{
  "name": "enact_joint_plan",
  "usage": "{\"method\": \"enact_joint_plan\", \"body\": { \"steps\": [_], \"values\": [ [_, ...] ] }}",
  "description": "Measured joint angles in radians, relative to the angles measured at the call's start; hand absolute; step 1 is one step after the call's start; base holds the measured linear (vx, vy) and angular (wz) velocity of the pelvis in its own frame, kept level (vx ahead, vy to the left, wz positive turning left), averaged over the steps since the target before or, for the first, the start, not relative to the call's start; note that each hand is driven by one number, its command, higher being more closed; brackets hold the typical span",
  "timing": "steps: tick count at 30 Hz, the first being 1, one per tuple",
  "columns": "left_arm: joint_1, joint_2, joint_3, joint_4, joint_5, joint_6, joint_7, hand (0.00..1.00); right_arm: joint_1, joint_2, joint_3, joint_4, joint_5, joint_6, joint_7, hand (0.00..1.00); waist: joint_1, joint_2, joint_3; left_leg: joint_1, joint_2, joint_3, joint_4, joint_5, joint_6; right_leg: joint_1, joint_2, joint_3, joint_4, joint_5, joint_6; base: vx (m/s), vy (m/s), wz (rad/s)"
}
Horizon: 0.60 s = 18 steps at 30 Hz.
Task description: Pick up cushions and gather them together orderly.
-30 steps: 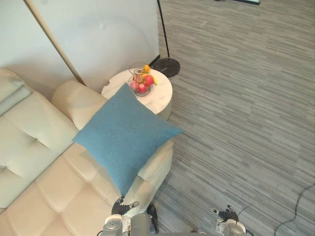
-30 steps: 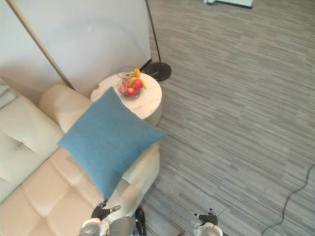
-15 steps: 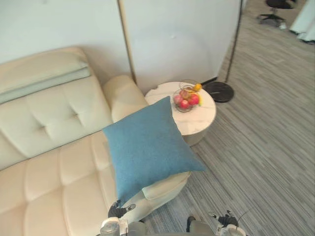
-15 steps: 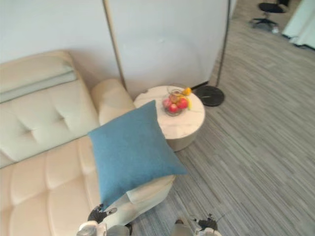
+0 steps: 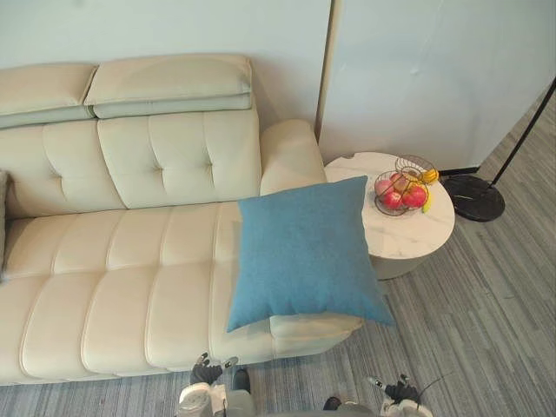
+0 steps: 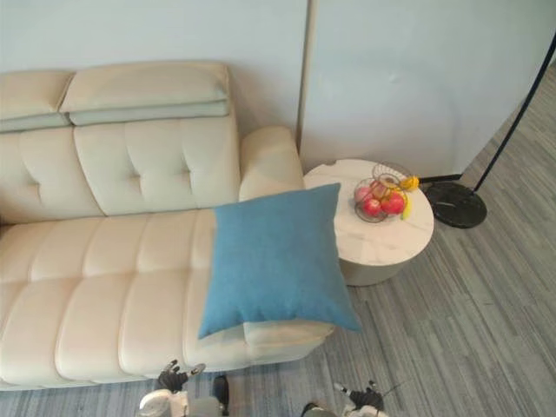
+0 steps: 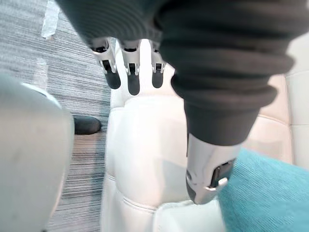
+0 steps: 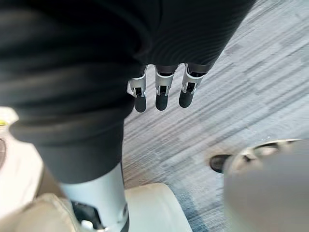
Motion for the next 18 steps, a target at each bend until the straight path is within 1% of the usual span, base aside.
{"method": "enact_joint_plan", "body": {
  "steps": [3,5,7,8,9,11,12,13,14,16,18],
  "values": [
    [0.005,0.021,-0.009,0.016,0.044,0.001,-0.002,0.00,0.001,-0.002,-0.012,0.000,-0.011,0.001,0.000,0.00,-0.001,-0.007,-0.004,0.043,-0.018,-0.007,-0.039,0.007,0.003,0.038,-0.007,0.001,-0.017,0.003,0.004,0.09,0.037,0.13],
    [0.001,0.038,-0.010,0.015,0.072,0.001,-0.005,0.00,-0.008,-0.019,-0.022,0.000,-0.048,0.003,-0.001,0.00,-0.001,-0.011,-0.006,0.055,-0.020,-0.006,-0.046,0.008,0.003,0.052,-0.007,0.007,-0.024,0.003,0.003,0.07,0.012,0.04],
    [-0.015,0.072,-0.010,0.014,0.078,0.002,-0.006,0.00,-0.040,-0.086,-0.029,-0.024,-0.081,0.012,0.000,0.00,-0.003,-0.010,-0.005,0.057,-0.020,-0.003,-0.047,0.008,0.003,0.051,-0.006,0.021,-0.025,0.003,0.003,0.01,-0.003,-0.05],
    [-0.018,0.098,-0.009,0.008,0.080,0.001,-0.005,0.00,-0.042,-0.143,-0.030,-0.069,-0.097,0.013,0.001,0.00,-0.007,-0.008,-0.004,0.057,-0.019,0.001,-0.047,0.008,0.003,0.048,-0.006,0.027,-0.024,0.003,0.003,-0.01,-0.002,-0.09],
    [-0.017,0.111,-0.008,-0.001,0.080,0.001,-0.005,0.00,-0.042,-0.173,-0.029,-0.095,-0.109,0.013,0.001,0.00,-0.009,-0.008,-0.004,0.058,-0.018,0.005,-0.047,0.007,0.003,0.046,-0.006,0.032,-0.024,0.003,0.003,-0.03,0.002,-0.15],
    [-0.010,0.156,0.013,-0.050,0.086,-0.001,-0.001,0.00,-0.049,-0.317,-0.027,-0.243,-0.153,0.009,0.004,0.00,-0.018,-0.006,-0.004,0.060,-0.016,0.024,-0.053,0.005,0.002,0.031,-0.004,0.055,-0.023,0.003,0.003,-0.05,0.007,-0.25],
    [-0.010,0.163,0.015,-0.063,0.086,-0.002,0.000,0.00,-0.049,-0.345,-0.024,-0.284,-0.166,0.006,0.005,0.00,-0.020,-0.006,-0.004,0.059,-0.015,0.028,-0.054,0.004,0.002,0.027,-0.004,0.062,-0.022,0.004,0.003,-0.04,0.012,-0.31],
    [-0.010,0.176,0.026,-0.090,0.086,-0.003,0.000,0.00,-0.049,-0.404,-0.012,-0.365,-0.193,-0.002,0.011,0.00,-0.025,-0.006,-0.004,0.059,-0.013,0.042,-0.054,0.002,0.001,0.021,-0.002,0.074,-0.026,0.005,0.005,-0.04,0.015,-0.32],
    [-0.011,0.182,0.033,-0.115,0.086,-0.007,0.001,0.00,-0.050,-0.441,-0.008,-0.439,-0.211,-0.009,0.019,0.00,-0.027,-0.007,-0.005,0.059,-0.011,0.050,-0.054,-0.001,0.000,0.013,0.000,0.088,-0.031,0.006,0.006,-0.02,0.014,-0.32],
    [-0.011,0.185,0.042,-0.146,0.085,-0.017,0.001,0.00,-0.059,-0.461,-0.005,-0.513,-0.243,-0.019,0.026,0.00,-0.030,-0.008,-0.006,0.059,-0.010,0.057,-0.054,-0.006,-0.001,0.012,0.003,0.097,-0.043,0.009,0.005,0.02,0.005,-0.20],
    [-0.015,0.184,0.047,-0.207,0.082,-0.025,0.003,0.00,-0.070,-0.468,0.037,-0.575,-0.243,-0.033,0.037,0.00,-0.034,-0.014,-0.010,0.058,-0.011,0.069,-0.053,-0.014,-0.002,0.012,0.003,0.107,-0.058,0.016,0.008,0.08,0.009,-0.14]
  ]
}}
